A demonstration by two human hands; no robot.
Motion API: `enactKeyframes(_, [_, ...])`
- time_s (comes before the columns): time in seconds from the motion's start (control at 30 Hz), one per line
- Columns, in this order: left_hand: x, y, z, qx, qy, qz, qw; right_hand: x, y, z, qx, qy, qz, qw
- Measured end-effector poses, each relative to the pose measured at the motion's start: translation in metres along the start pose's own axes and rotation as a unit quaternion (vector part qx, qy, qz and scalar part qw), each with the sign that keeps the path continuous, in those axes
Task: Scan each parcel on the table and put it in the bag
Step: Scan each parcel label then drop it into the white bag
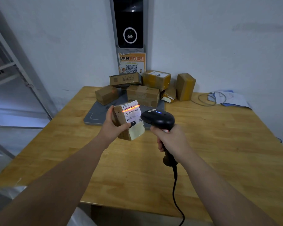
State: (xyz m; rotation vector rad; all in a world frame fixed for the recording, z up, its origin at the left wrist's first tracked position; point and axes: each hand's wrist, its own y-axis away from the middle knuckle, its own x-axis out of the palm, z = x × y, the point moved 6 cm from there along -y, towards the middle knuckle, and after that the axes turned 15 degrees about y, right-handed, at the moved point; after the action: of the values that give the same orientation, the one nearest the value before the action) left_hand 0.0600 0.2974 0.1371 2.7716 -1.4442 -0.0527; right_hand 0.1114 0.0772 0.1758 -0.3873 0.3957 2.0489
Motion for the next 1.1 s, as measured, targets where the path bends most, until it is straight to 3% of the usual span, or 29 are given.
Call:
enactKeyframes(0.43, [0.004,0.007,0.006,-0.003,0.031,-0.004,1.000,0.011,-0.012,-0.015,-0.003,-0.014,0.010,1.000])
enactKeyframes(0.6, [-0.009,0.022,0.020,-0.001,0.058,-0.045,0.997,0.043,-0.018,-0.022,-0.007,-0.003,0.050,0.999])
enactKeyframes(0.83, [-0.087,0.099,0.075,-0.032,0.094,-0.194,0.976,0.145,0.013,-0.028,-0.034,0.025,0.204,0.978])
enactKeyframes(1.1, [-0.183,0.275,0.164,-0.072,0.149,-0.381,0.910,0.276,0.087,-0.059,-0.038,0.054,0.318,0.946])
